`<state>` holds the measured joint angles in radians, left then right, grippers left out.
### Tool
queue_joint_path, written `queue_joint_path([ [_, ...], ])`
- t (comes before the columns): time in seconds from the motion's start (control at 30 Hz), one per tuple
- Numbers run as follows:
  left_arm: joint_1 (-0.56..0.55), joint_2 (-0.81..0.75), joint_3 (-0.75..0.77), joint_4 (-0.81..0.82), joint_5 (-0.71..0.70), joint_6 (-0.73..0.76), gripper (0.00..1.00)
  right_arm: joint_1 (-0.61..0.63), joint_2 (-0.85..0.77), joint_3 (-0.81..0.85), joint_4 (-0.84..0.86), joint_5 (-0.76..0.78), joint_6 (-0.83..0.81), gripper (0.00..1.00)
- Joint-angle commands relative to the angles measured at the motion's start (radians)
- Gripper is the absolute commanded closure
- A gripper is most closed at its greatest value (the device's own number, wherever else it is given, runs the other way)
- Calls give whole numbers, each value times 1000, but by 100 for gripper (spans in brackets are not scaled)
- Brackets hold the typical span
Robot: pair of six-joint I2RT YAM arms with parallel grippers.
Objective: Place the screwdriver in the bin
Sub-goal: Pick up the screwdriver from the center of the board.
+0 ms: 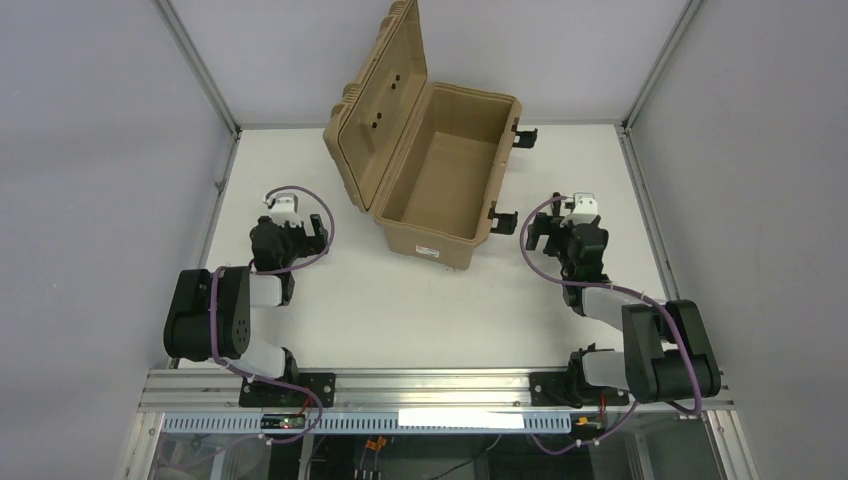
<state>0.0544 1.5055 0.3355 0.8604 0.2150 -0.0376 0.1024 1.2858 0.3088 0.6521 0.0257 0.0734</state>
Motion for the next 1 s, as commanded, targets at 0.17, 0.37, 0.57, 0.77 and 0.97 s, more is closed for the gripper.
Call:
queue_joint_path([
  [0.17,6,1,-4,46,15,-7,1,0,-7,25,30,59,30,1],
  [0.37,5,1,-4,46,15,-7,1,0,5,39,14,59,31,1],
  [0.57,6,1,-4,46,15,-7,1,0,-28,39,1,46,25,1],
  [0.77,5,1,-3,46,15,-7,1,0,-133,45,-72,68,22,1],
  [0.97,5,0,-4,45,15,-7,1,0,-234,180,-368,103,12,1],
])
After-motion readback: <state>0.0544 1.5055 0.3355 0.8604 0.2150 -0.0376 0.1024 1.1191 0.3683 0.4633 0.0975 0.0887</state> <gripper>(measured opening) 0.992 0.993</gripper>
